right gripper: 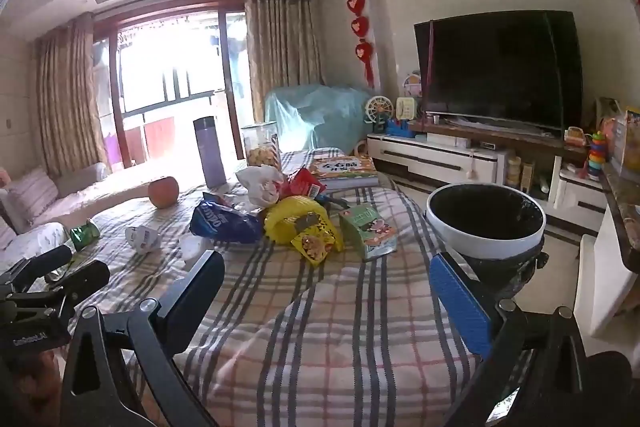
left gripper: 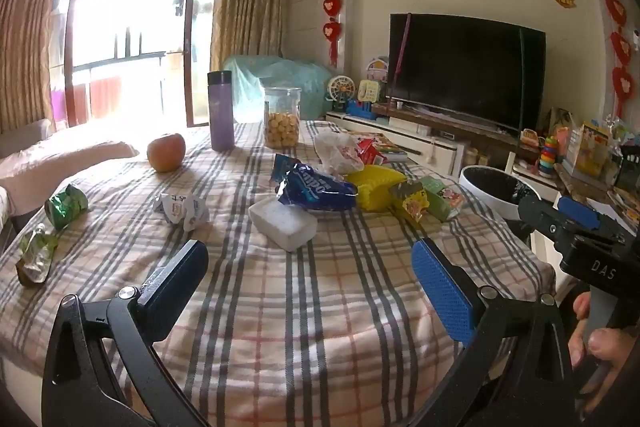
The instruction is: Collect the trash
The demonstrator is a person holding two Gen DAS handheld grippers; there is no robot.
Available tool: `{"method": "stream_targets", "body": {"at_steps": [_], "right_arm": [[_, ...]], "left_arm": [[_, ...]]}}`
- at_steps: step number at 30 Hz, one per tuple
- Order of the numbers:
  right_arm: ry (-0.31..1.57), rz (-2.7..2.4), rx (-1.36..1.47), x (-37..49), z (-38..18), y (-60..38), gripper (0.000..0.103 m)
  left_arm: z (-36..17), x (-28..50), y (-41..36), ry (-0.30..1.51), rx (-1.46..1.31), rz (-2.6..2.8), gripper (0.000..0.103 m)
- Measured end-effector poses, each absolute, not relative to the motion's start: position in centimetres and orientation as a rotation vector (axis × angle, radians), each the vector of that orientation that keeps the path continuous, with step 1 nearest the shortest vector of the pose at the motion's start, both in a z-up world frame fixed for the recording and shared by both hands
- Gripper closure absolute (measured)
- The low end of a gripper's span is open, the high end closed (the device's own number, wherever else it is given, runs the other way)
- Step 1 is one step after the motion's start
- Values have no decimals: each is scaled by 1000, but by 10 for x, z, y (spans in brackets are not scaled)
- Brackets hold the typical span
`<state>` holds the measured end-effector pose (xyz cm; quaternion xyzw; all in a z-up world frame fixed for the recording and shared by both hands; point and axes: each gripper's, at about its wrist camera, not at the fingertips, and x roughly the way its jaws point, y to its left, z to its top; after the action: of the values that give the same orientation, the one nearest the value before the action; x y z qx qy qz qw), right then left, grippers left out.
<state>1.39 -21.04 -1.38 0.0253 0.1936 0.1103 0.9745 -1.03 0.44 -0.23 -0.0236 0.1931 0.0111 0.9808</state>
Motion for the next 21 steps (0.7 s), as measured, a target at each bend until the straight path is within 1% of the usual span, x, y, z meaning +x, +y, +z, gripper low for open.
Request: {"method": "stream_targets", "body": {"at_steps": [21], "right_arm": [[408, 241, 73, 16, -17, -210, 0]], "left_arm": [[-2, -9, 4, 395, -48, 22, 0]]}}
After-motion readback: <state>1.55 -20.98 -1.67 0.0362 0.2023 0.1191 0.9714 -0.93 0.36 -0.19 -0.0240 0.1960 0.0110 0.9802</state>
